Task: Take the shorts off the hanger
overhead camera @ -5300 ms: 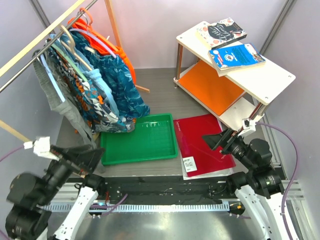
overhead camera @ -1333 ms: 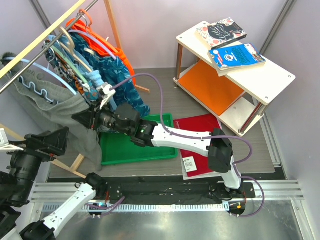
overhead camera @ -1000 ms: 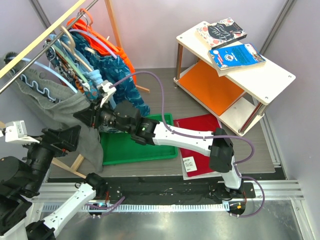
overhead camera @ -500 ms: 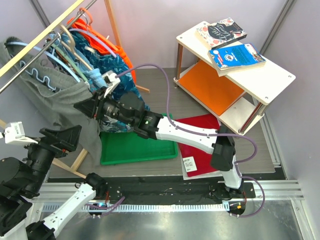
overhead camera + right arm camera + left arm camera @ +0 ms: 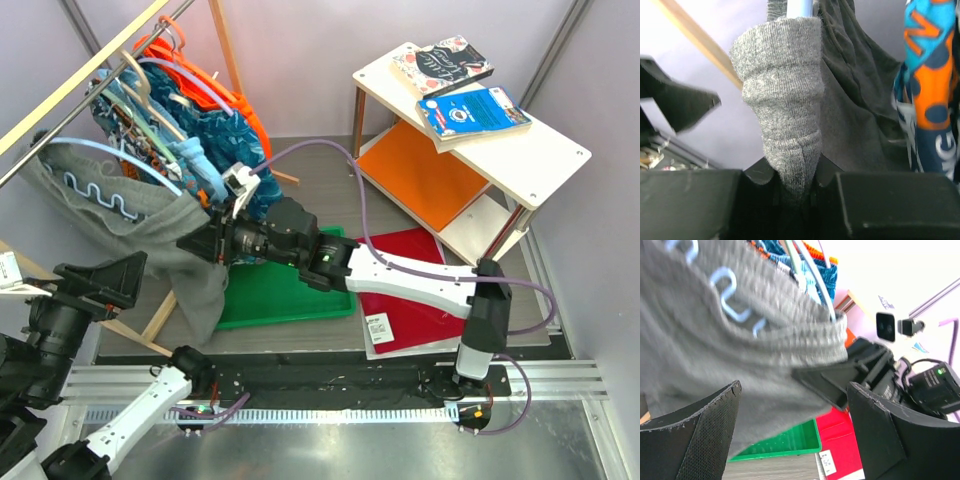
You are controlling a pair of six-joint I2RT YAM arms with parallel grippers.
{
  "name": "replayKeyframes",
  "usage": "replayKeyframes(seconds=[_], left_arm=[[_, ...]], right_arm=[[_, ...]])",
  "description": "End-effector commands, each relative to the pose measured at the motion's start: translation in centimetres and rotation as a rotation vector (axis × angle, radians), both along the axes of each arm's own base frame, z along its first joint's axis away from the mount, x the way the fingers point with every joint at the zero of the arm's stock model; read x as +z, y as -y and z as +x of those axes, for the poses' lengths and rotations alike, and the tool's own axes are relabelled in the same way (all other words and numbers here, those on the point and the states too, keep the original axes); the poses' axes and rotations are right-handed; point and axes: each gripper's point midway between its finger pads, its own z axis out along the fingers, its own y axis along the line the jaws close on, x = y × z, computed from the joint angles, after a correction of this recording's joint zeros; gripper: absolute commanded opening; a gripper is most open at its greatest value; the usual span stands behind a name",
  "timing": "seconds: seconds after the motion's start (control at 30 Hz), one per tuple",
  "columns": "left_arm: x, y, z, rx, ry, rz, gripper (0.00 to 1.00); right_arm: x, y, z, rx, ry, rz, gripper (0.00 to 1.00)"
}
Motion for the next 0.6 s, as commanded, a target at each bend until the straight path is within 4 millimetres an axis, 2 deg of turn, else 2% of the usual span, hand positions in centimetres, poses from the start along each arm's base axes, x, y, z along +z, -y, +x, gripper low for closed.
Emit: replayKeyframes(seconds=[0.0,0.03,0.07,0.1,0.13,0.17,0.2,0.27,0.33,0.37,0.47,0.57], left_arm=[[0.8,0.9,1.1,-0.026,-0.011,0.068,0.85],[1.0,1.2,1.5,-0.030,-0.016,0.070,0.86],[1.2,1.4,1.5,-0.037,-0.012,0.062,0.86],[1.7,1.8,1.7,-0.047,0.003,0.051,0.85],[1.8,2.5,1.8,-0.078,0.007,0.042,0.85],[2.2,2.8,1.9,-0.089,0.019,0.029,0.85],[2.7,3.1,2.2,-0.095,0.036,0.010,0.85],[3.3,3.9,2.7,-0.118,0.049,-0.018,0.84],[4.3,4.6,3.2,-0.132,0.075,-0.042,0.83],[4.5,5.3,3.6,-0.151,0.070,-0.054,0.82],[5.9,6.3,3.9,-0.190,0.091,-0.086,0.80],[6.2,7.0,4.9,-0.195,0.073,-0.067,0.78]], right_arm=[[8.1,5.3,-2.9,0.030,0.189,0.104,0.01],[7.6,5.8,-2.9,0.023,0.202,0.082,0.01],[5.0,6.1,-2.6,0.009,0.207,0.012,0.01],[5.7,7.6,-2.6,-0.015,0.228,0.016,0.01],[5.1,8.3,-2.1,-0.031,0.227,0.002,0.01],[3.6,9.1,-1.0,-0.027,0.215,-0.022,0.01],[4.3,10.3,-1.1,-0.017,0.218,0.003,0.01],[3.5,11.4,-1.1,0.021,0.238,0.003,0.01],[3.4,12.1,-1.8,0.053,0.288,-0.011,0.01],[2.7,12.2,-2.2,0.085,0.327,-0.045,0.01],[1.3,12.6,-2.1,0.096,0.367,-0.112,0.01],[0.7,13.6,-2.1,0.133,0.380,-0.125,0.01]])
